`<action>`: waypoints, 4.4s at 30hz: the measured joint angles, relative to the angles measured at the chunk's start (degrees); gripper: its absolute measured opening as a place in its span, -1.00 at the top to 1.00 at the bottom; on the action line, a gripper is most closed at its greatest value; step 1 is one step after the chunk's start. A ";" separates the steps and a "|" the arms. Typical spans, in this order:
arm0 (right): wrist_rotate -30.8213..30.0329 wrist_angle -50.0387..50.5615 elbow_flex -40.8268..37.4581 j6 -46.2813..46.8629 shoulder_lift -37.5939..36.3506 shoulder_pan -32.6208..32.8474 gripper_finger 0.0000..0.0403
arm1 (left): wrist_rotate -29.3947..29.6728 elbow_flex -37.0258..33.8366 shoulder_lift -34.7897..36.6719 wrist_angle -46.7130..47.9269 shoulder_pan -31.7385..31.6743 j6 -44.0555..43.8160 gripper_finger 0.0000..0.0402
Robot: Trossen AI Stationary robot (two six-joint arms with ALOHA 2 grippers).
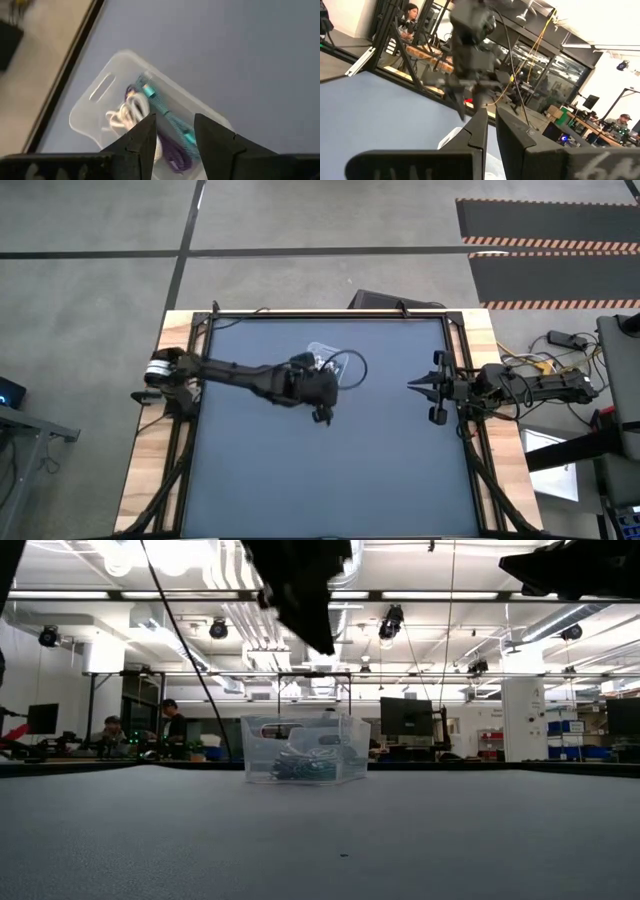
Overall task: Pick and place USB-C Cables
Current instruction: Return to Home Position
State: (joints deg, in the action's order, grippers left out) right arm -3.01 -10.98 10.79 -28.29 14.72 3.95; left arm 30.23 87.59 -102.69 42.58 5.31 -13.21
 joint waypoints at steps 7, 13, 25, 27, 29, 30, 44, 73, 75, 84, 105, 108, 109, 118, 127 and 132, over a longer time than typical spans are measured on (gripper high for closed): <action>0.02 0.00 -0.39 1.44 -1.97 0.02 0.87 | 0.36 -1.31 5.43 -0.97 7.14 4.39 0.42; 0.47 0.09 -0.42 2.29 -3.29 0.02 0.87 | 0.07 -10.36 12.76 -10.86 11.54 10.59 0.49; 1.50 0.17 -1.09 4.79 -3.50 0.02 0.87 | -6.54 -37.74 34.17 -35.86 12.34 12.11 0.98; 1.59 0.15 -1.12 4.90 -3.50 0.02 0.87 | -6.79 -41.64 37.88 -38.44 12.39 12.12 0.98; 1.59 0.15 -1.18 4.92 -3.50 0.02 0.87 | -7.25 -45.34 41.62 -40.15 12.39 12.20 0.98; 1.57 0.13 -1.22 4.92 -3.50 0.02 0.87 | -7.33 -47.19 43.47 -41.06 12.39 12.20 0.99; 1.51 -0.44 -1.92 4.75 -3.82 0.02 0.87 | -7.49 -65.17 67.19 -47.03 12.34 13.86 1.00; 1.40 2.76 -3.14 -2.34 -14.67 -0.74 0.87 | -5.61 -81.01 101.00 -43.69 12.30 21.46 1.00; 1.46 2.56 -3.58 -2.36 -14.67 -0.81 0.87 | -5.63 -81.49 101.60 -42.98 12.30 20.61 1.00; 1.40 1.83 -6.19 -2.69 -14.71 -1.01 0.87 | -5.85 -87.10 101.72 -48.76 12.30 19.58 1.00; -0.04 -1.27 -10.08 2.25 -13.16 -0.98 0.87 | -4.39 -87.21 99.06 -47.71 12.30 21.38 1.00; -0.04 -1.26 -10.08 2.32 -12.73 -0.98 0.87 | -4.39 -87.23 98.67 -47.73 12.30 21.38 1.00; -0.04 -1.21 -10.08 2.29 -12.69 -0.98 0.87 | -4.39 -87.23 98.56 -47.68 12.30 21.38 1.00; -0.04 -1.25 -10.08 2.25 -12.70 -0.98 0.87 | -4.39 -87.27 97.69 -47.69 12.30 21.38 1.00; -0.04 -1.25 -10.08 2.23 -12.70 -0.98 0.87 | -4.39 -87.32 97.45 -47.71 12.30 21.38 1.00; -0.04 -1.25 -10.10 2.21 -12.68 -0.98 0.87 | -4.39 -87.32 96.99 -47.69 12.30 21.38 1.00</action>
State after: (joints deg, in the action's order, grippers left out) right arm -3.05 -12.23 0.69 -26.09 2.04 2.96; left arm 25.84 0.27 -5.71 -5.11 17.61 8.16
